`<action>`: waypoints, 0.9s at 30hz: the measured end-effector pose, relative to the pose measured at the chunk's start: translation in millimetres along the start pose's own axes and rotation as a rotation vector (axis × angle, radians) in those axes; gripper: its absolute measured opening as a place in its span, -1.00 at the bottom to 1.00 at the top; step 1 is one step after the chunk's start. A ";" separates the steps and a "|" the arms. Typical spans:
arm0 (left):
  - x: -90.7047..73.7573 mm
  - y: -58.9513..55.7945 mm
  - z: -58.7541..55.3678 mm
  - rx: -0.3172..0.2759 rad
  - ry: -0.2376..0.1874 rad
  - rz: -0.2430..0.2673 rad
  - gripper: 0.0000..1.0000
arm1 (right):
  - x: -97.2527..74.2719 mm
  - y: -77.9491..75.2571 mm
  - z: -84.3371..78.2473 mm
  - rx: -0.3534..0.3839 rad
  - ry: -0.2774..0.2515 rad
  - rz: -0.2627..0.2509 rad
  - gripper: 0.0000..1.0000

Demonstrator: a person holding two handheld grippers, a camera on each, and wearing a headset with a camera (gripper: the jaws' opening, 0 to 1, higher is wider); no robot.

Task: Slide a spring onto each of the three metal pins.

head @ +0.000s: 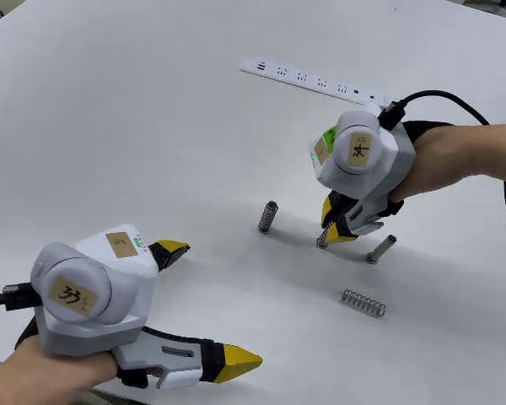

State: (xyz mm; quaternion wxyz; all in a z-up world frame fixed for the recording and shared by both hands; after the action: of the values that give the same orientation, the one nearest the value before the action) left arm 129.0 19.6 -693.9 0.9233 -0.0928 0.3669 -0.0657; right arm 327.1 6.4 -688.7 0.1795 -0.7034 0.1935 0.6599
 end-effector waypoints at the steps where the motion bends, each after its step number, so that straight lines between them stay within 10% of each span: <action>1: 0.1 0.2 0.0 -0.001 0.000 0.000 1.00 | -0.6 -0.6 1.2 -0.002 0.000 0.000 -0.75; 17: 0.0 -0.3 1.4 -0.005 -0.003 0.001 1.00 | 3.0 -1.7 1.5 0.005 -0.002 0.004 -0.74; 27: -2.0 -0.4 4.5 0.003 -0.006 0.004 1.00 | 3.5 3.9 -2.4 0.045 -0.038 0.011 -0.09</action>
State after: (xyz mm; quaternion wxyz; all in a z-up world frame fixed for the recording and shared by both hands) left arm 130.7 20.2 -689.3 0.9246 -0.0907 0.3644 -0.0641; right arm 327.4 1.6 -692.0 0.1953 -0.6852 0.2089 0.6698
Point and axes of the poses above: the centre of the closed fingertips' face, and the gripper's own axes: x roughly forward along the fingers, y roughly to its left, z roughly out of its top, the point moved 5 cm from there along -x, roughly backward along the fingers, and after that the axes turned 13 degrees about y, right-handed, at the moved point
